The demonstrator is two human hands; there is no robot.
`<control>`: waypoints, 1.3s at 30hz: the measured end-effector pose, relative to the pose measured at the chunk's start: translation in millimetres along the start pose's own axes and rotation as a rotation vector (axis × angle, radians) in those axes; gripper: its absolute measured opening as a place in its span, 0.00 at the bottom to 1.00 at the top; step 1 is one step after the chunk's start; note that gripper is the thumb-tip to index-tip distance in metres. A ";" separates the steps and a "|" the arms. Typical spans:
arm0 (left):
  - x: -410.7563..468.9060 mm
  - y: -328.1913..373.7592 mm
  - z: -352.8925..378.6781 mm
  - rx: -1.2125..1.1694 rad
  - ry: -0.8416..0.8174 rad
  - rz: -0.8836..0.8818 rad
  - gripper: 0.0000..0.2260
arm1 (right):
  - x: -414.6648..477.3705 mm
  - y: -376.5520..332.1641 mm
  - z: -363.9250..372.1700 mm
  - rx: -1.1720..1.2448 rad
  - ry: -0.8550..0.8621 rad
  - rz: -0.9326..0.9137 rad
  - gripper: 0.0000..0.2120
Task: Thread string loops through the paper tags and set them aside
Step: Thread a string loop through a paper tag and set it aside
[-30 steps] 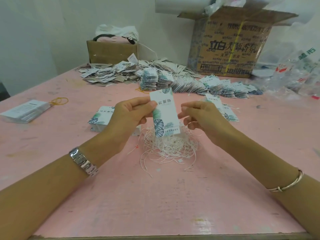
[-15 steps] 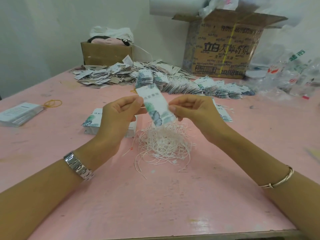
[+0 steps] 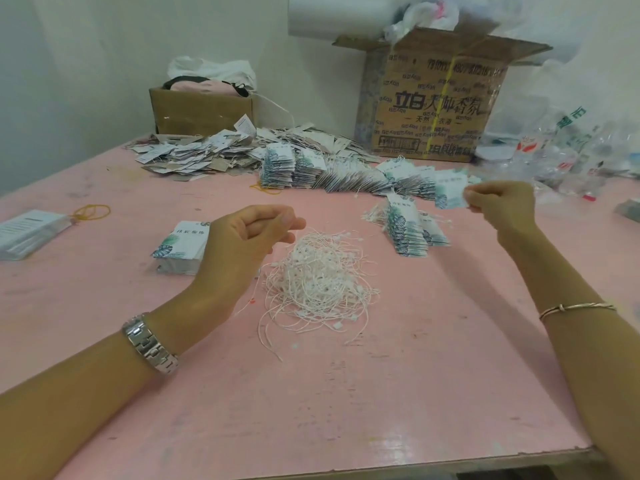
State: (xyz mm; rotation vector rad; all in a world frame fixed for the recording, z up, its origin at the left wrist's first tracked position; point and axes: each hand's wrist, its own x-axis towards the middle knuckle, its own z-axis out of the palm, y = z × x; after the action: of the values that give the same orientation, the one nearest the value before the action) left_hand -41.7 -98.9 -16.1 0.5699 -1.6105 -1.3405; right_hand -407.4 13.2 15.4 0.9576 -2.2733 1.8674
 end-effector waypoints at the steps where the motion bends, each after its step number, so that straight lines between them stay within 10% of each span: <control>1: -0.3 0.3 0.4 -0.003 -0.005 0.001 0.08 | 2.7 7.9 -3.6 -0.065 0.012 -0.009 0.10; 30: -2.2 -6.9 1.2 0.051 -0.087 0.068 0.12 | -14.0 25.7 26.6 -0.591 -0.122 -0.206 0.09; 39: -2.3 -15.4 -4.3 0.353 -0.088 0.148 0.01 | -73.2 -49.9 62.9 -0.460 -0.380 -0.530 0.05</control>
State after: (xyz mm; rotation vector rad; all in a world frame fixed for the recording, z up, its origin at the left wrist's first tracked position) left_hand -40.1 -103.7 -31.5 0.5930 -1.9397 -0.9900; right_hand -302.9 -16.3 11.9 1.7066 -2.1637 0.9636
